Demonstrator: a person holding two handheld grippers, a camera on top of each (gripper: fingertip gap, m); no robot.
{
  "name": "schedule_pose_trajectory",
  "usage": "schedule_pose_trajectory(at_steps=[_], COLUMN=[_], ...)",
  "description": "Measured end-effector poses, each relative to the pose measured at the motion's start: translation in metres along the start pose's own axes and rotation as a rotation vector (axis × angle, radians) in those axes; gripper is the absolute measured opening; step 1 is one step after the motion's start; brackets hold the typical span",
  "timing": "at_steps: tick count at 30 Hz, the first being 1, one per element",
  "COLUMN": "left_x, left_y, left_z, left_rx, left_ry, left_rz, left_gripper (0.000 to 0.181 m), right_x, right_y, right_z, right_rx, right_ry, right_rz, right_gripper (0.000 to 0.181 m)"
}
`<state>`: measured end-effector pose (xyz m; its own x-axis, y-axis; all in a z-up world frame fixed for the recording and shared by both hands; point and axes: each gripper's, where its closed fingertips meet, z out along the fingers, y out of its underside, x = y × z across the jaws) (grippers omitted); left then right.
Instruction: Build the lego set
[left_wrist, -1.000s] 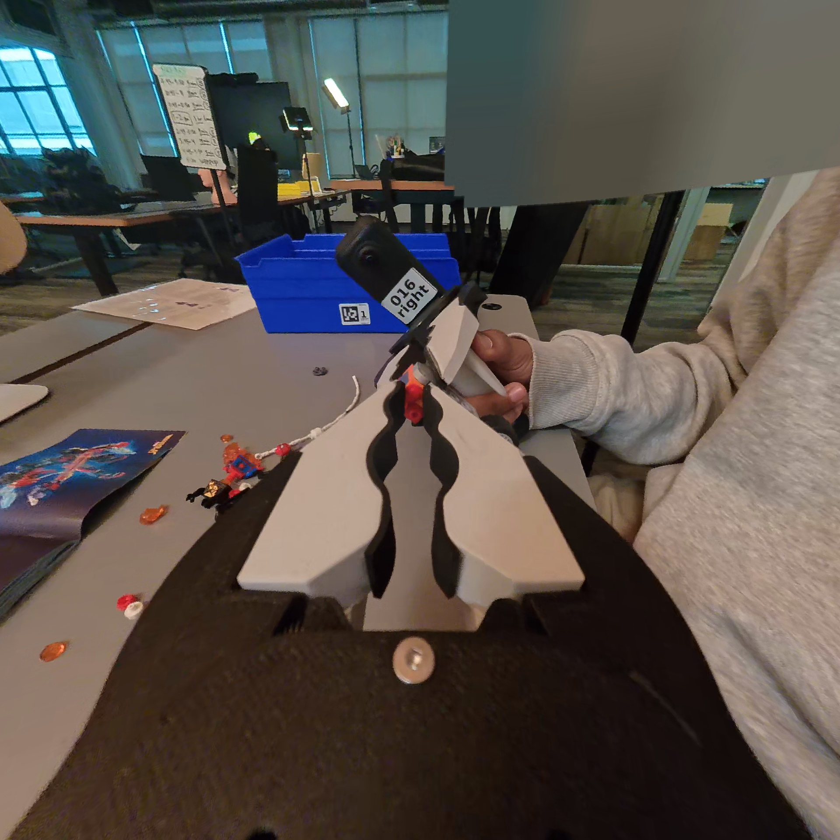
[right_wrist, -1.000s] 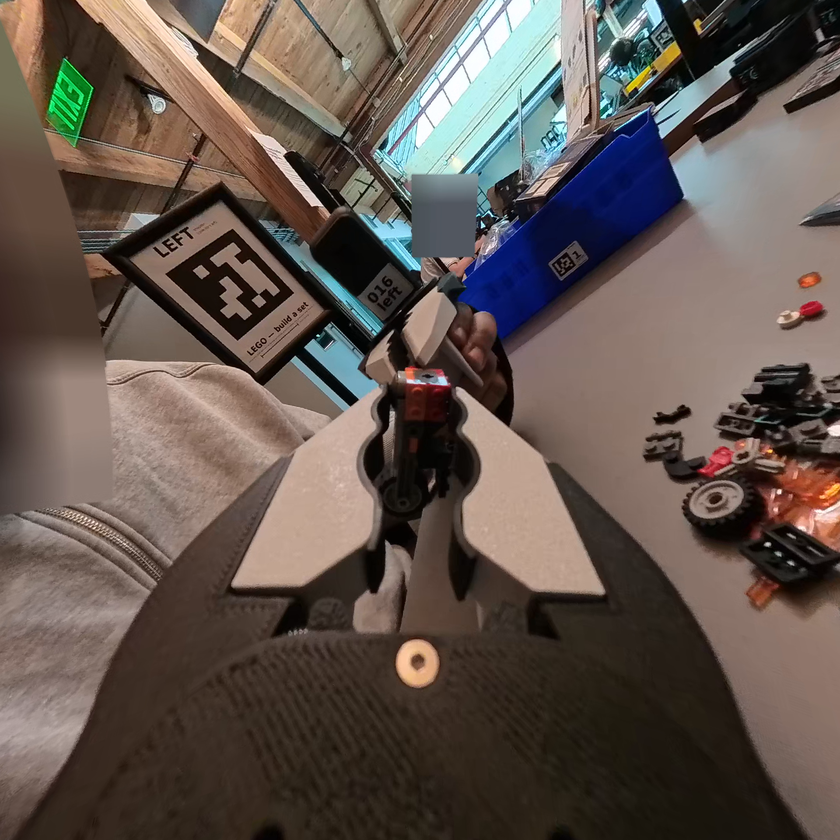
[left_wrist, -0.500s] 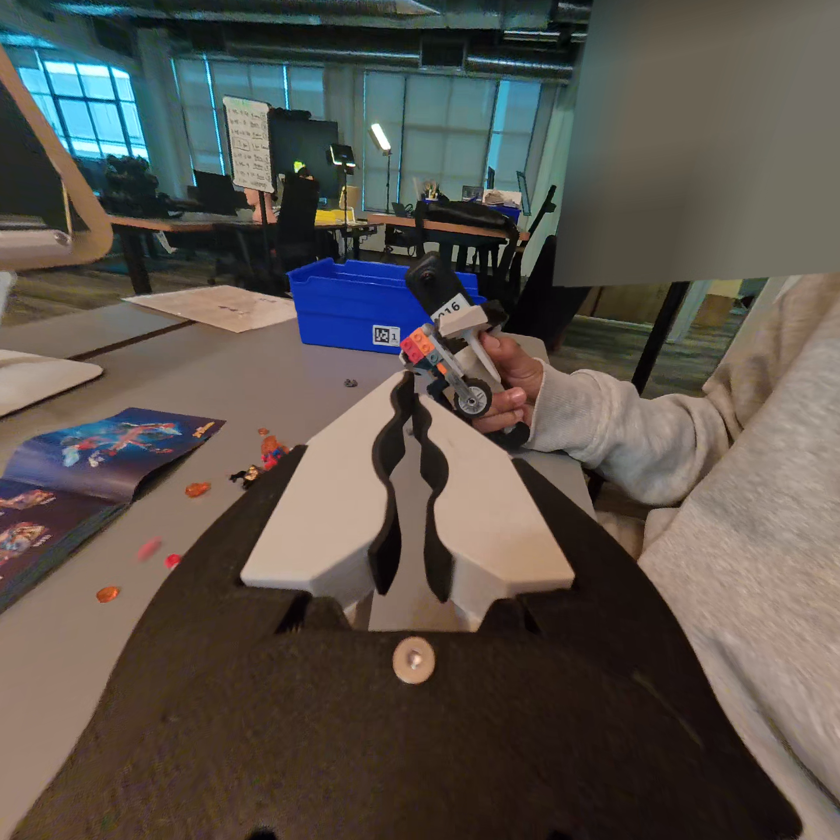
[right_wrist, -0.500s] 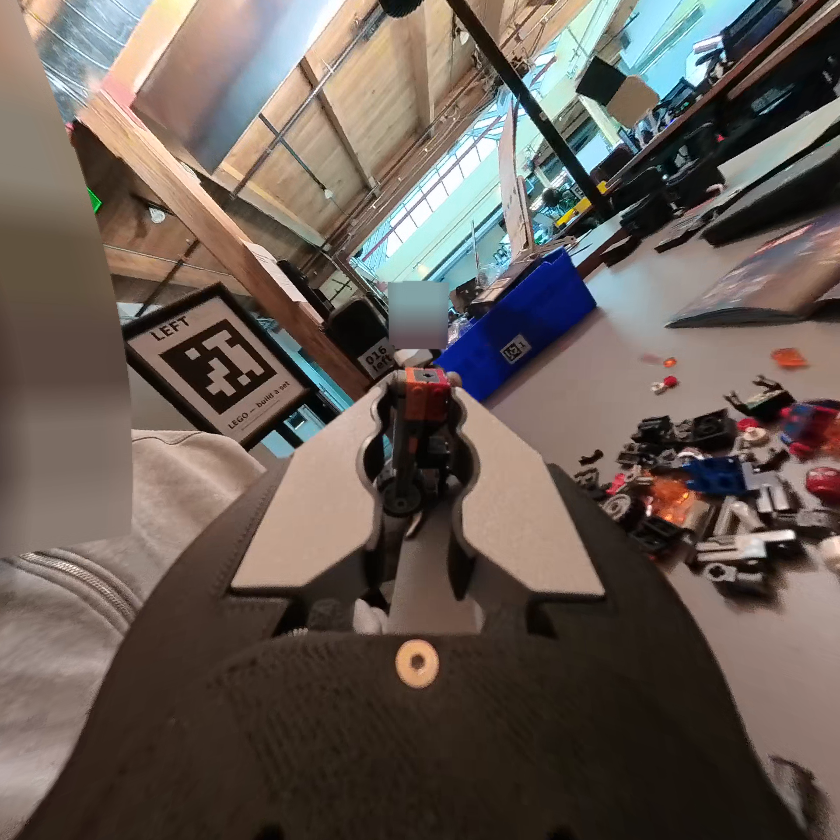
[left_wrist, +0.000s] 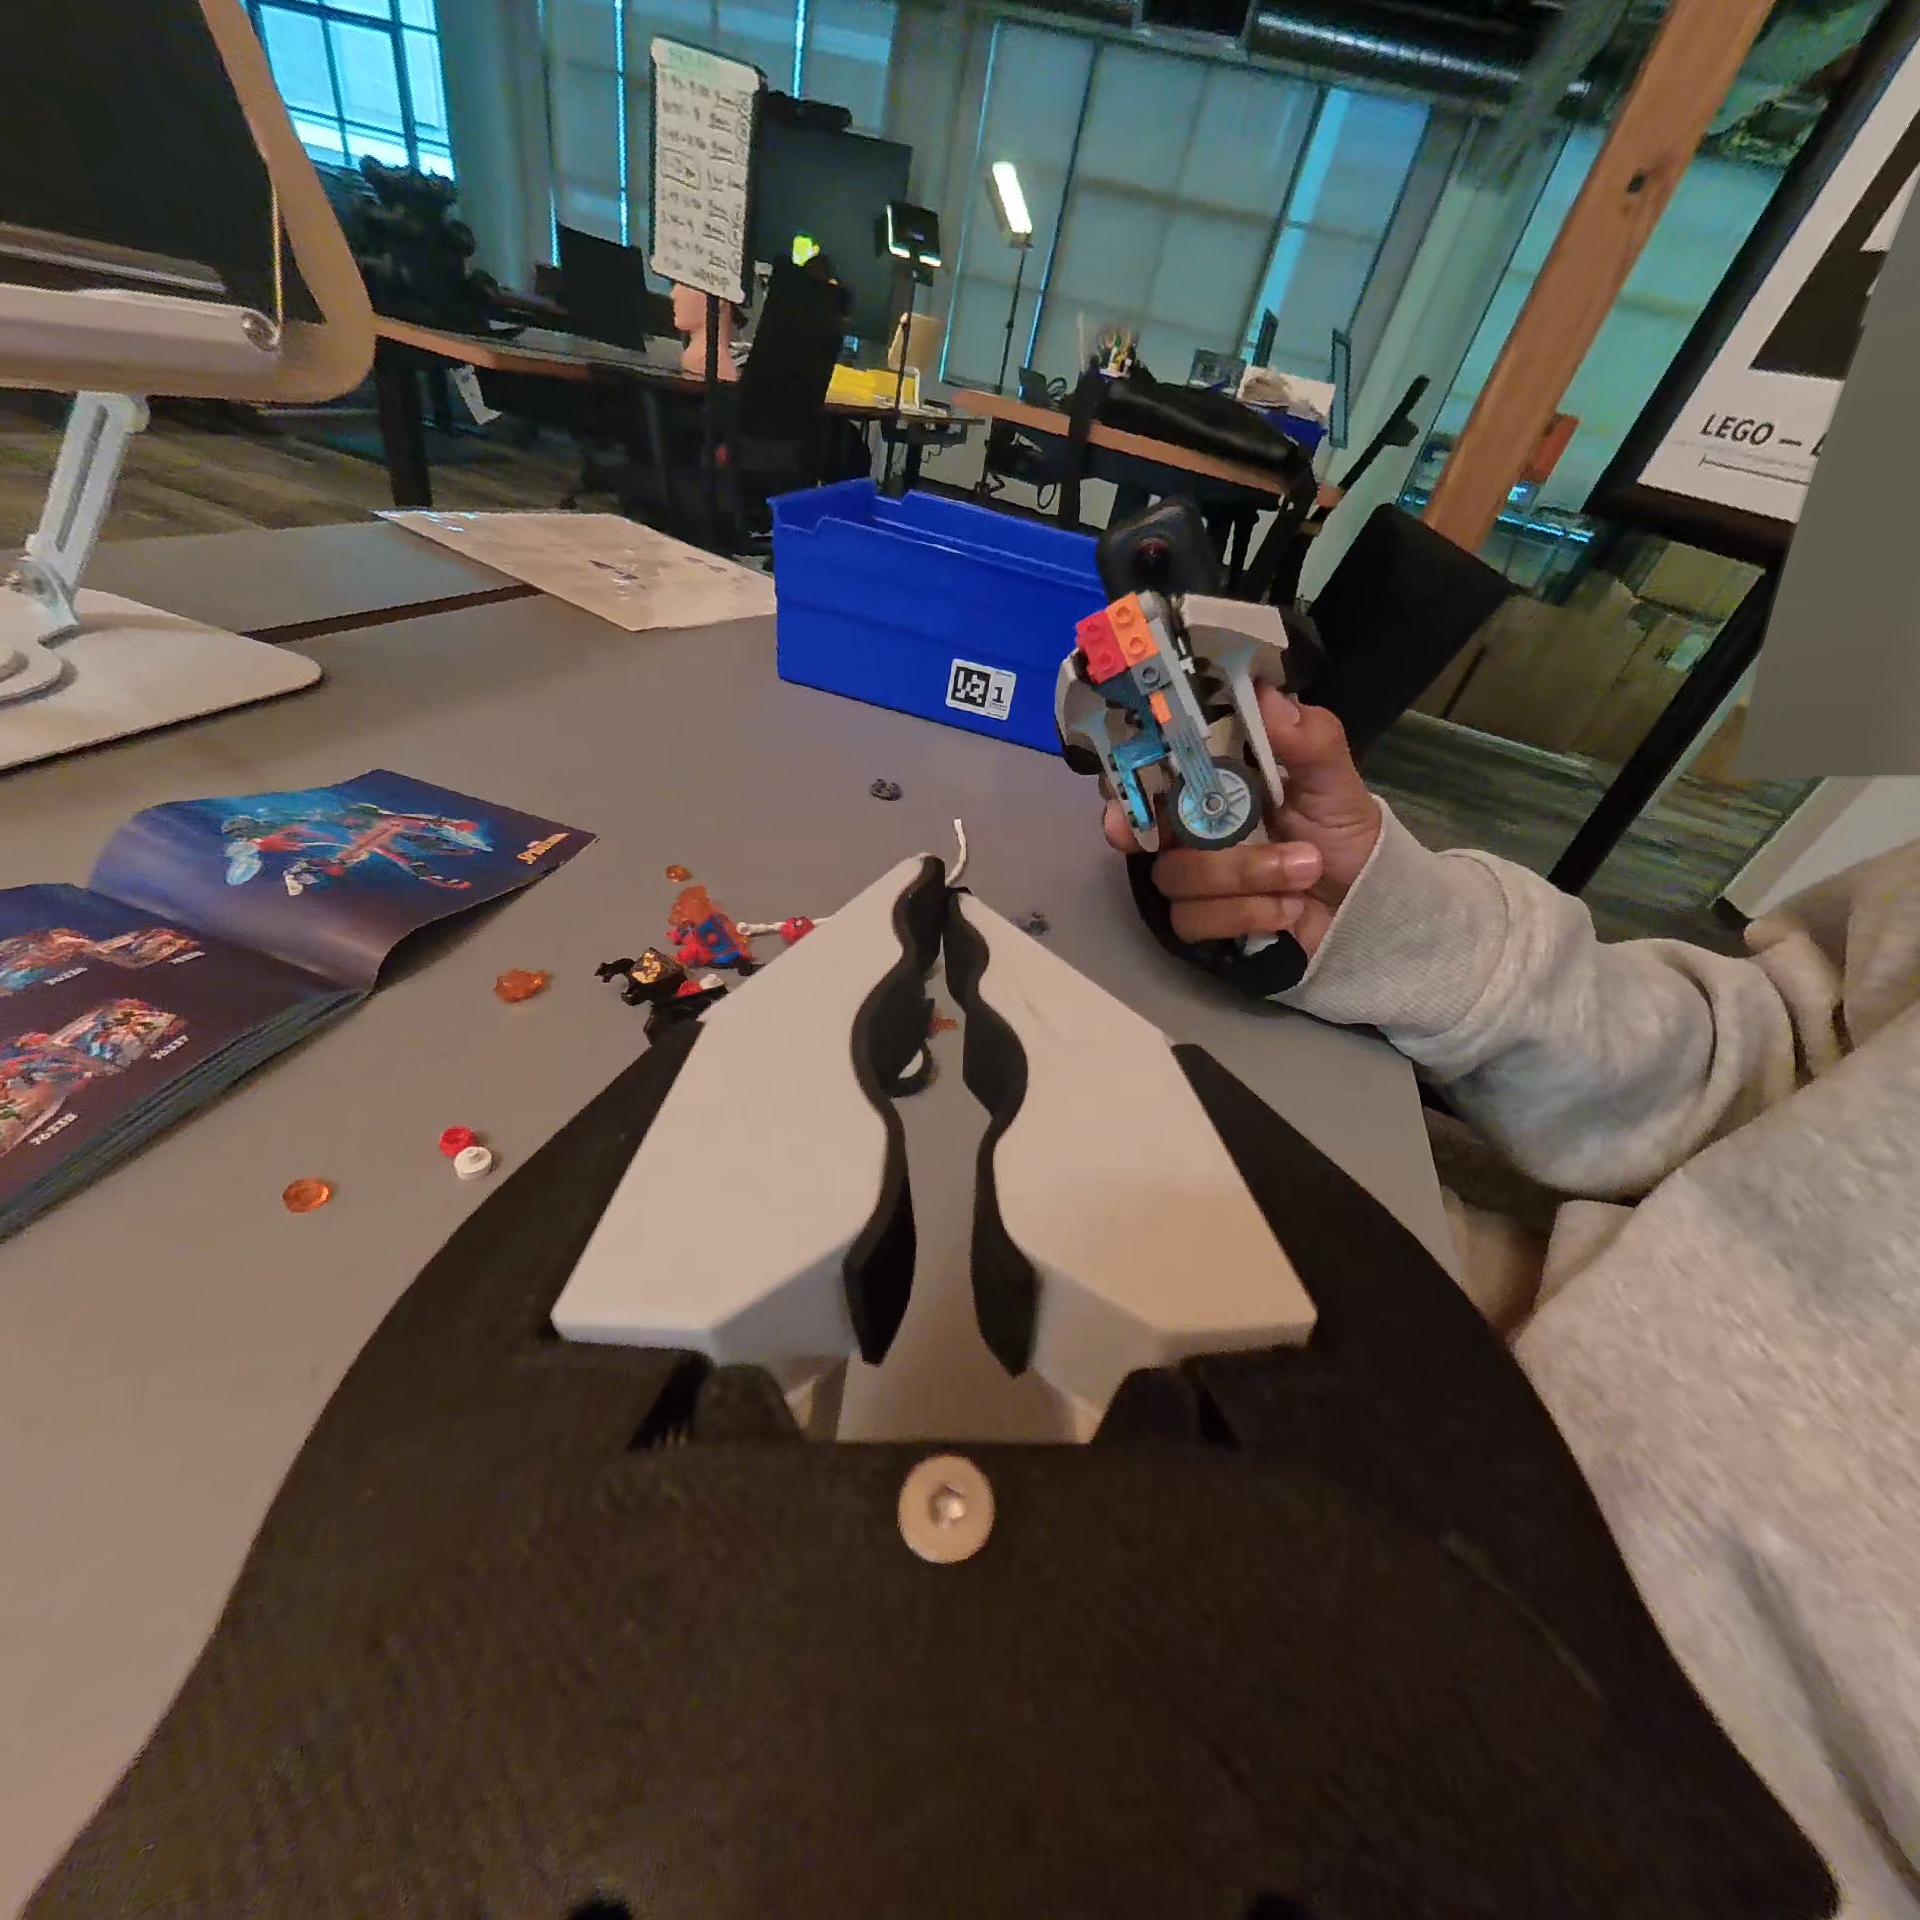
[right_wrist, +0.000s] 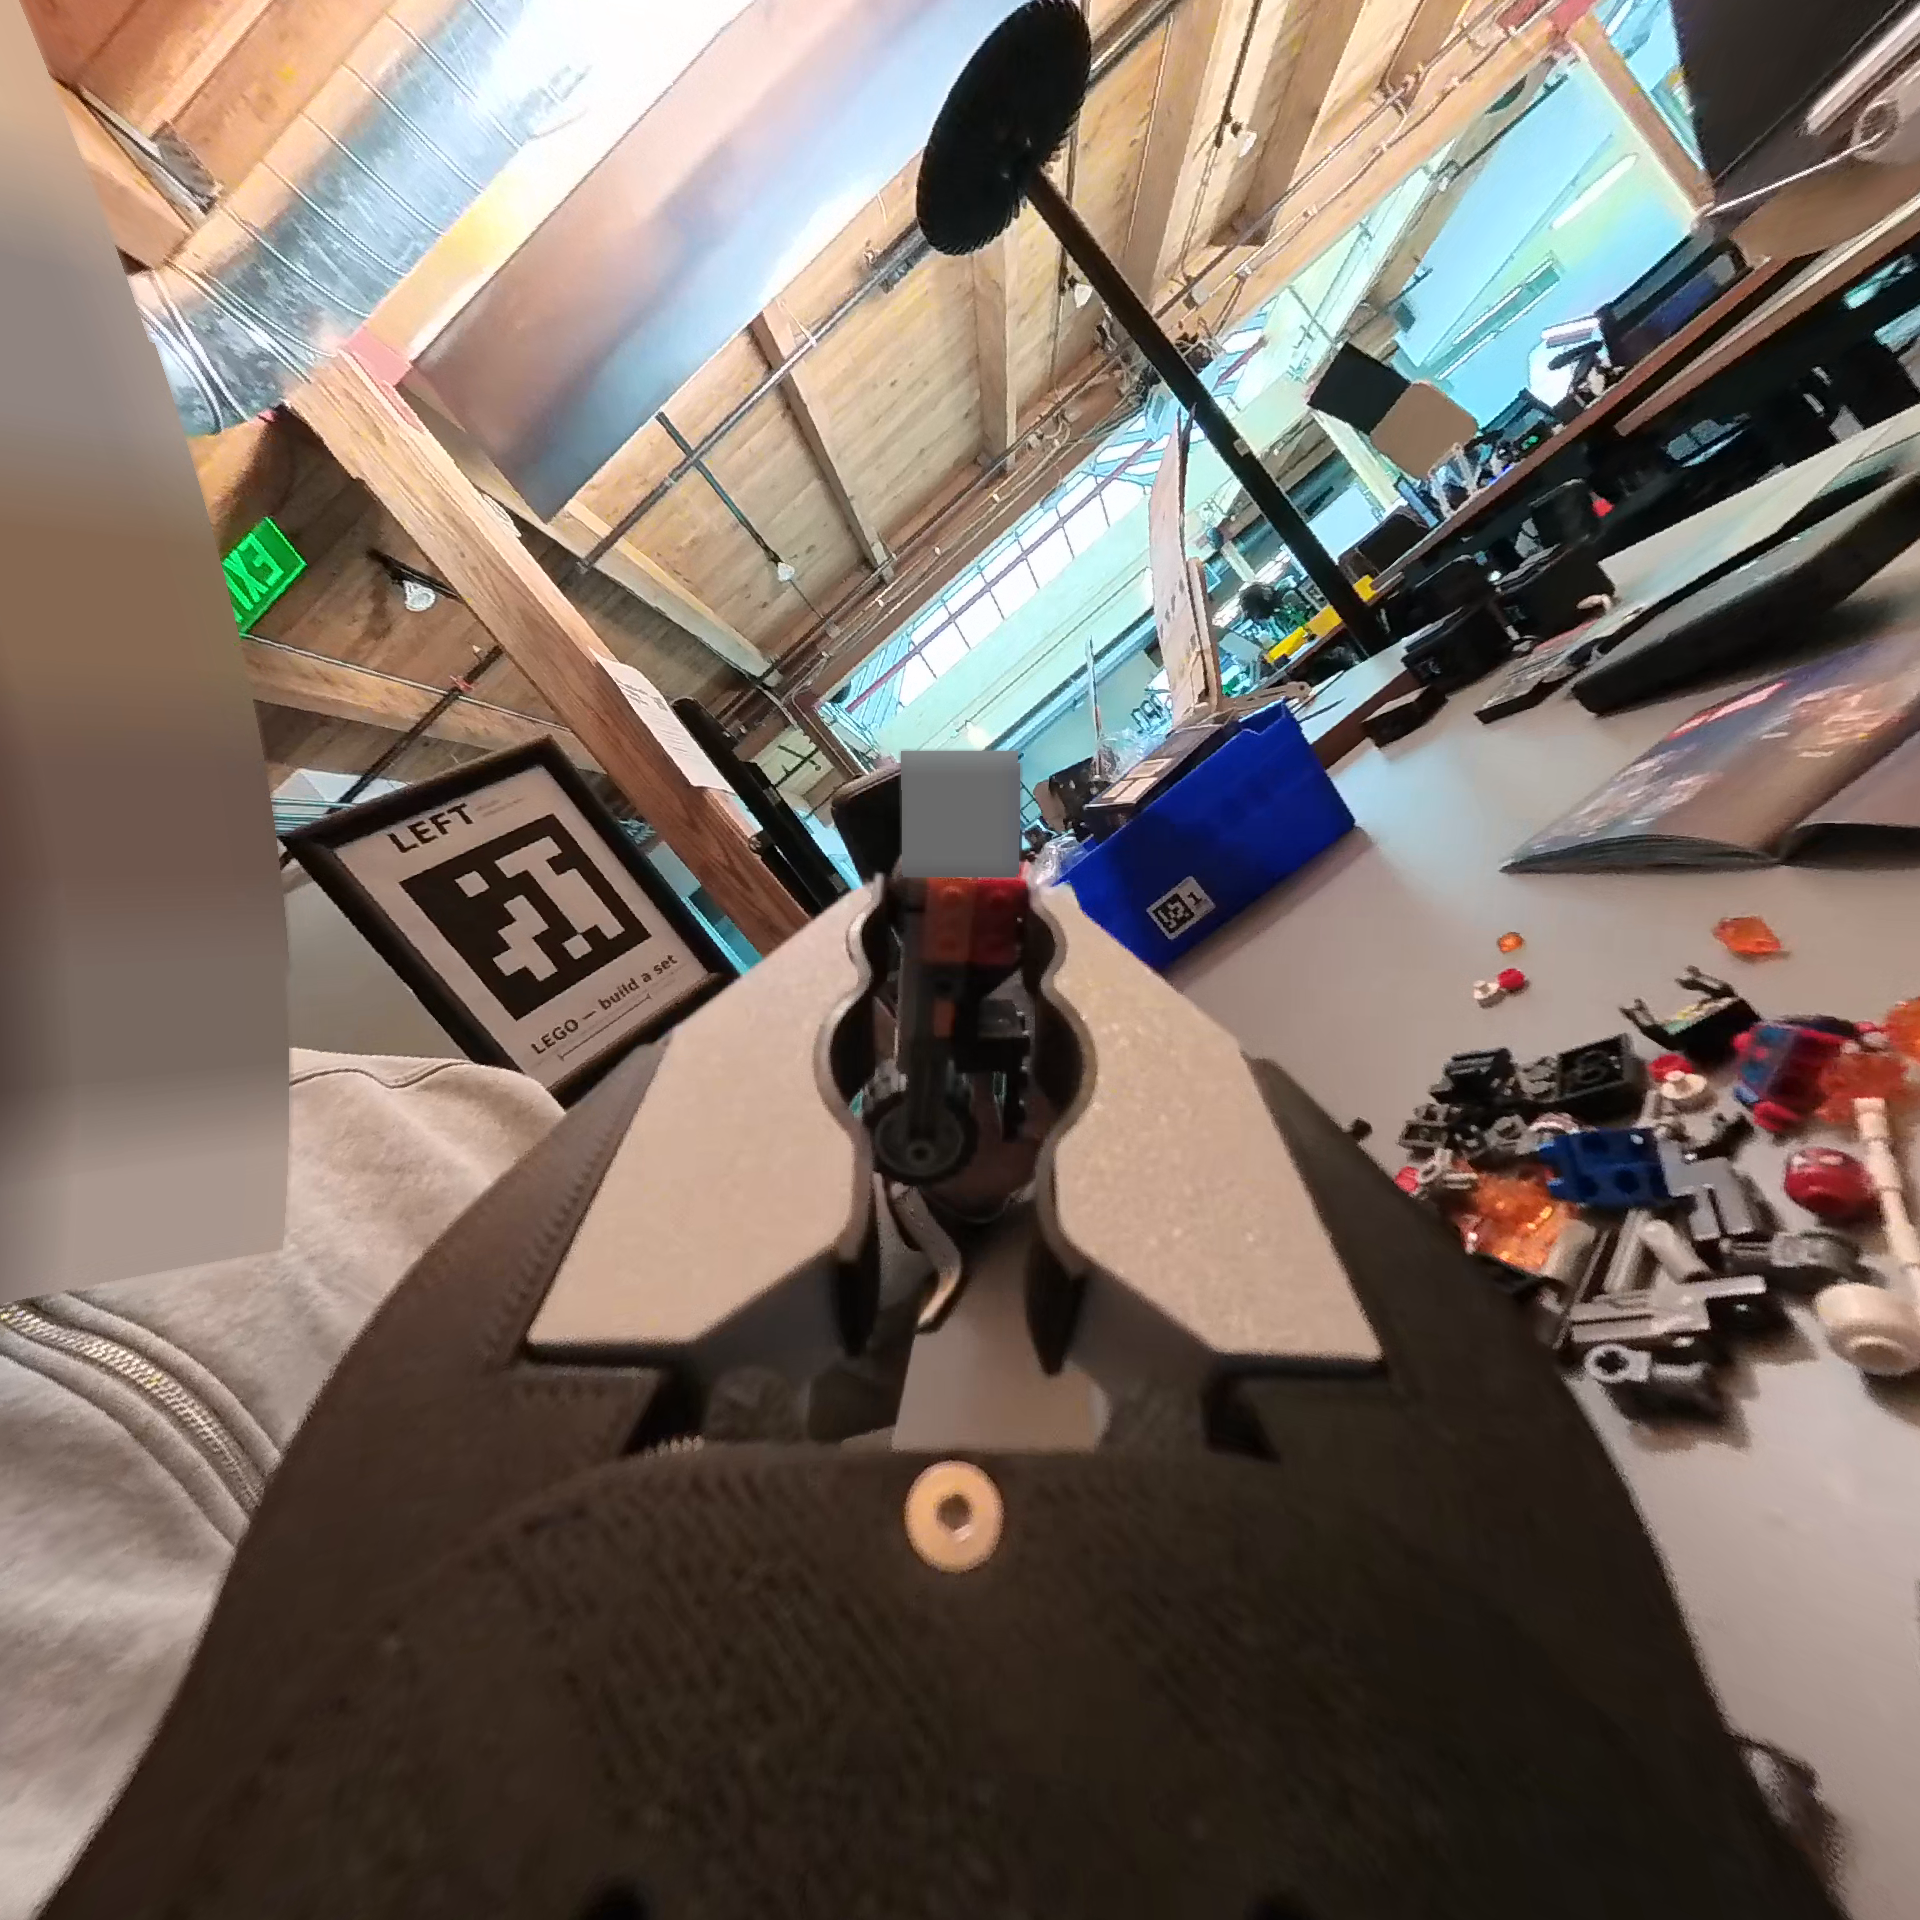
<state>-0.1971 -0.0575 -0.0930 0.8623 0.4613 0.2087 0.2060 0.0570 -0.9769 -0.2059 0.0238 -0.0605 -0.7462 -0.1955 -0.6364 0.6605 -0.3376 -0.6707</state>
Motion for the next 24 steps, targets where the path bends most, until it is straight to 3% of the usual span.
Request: schedule_pose_trajectory(at_steps=[15,24], left_x=[0.004,0.035], left_y=[0.002,0.010], left_z=[0.003,0.022], left_rx=[-0.004,-0.025], left_ry=[0.023,0.247], left_rz=[-0.003,-0.211], left_gripper=[0.001,0.030], right_x=[0.004,-0.001], right_y=[0.010,0.036], right_z=[0.007,0.022], right_rx=[-0.058,-0.204], right_ry=[0.043,0.069], right_rz=[-0.039,-0.197], right_gripper=[0.022,0.023])
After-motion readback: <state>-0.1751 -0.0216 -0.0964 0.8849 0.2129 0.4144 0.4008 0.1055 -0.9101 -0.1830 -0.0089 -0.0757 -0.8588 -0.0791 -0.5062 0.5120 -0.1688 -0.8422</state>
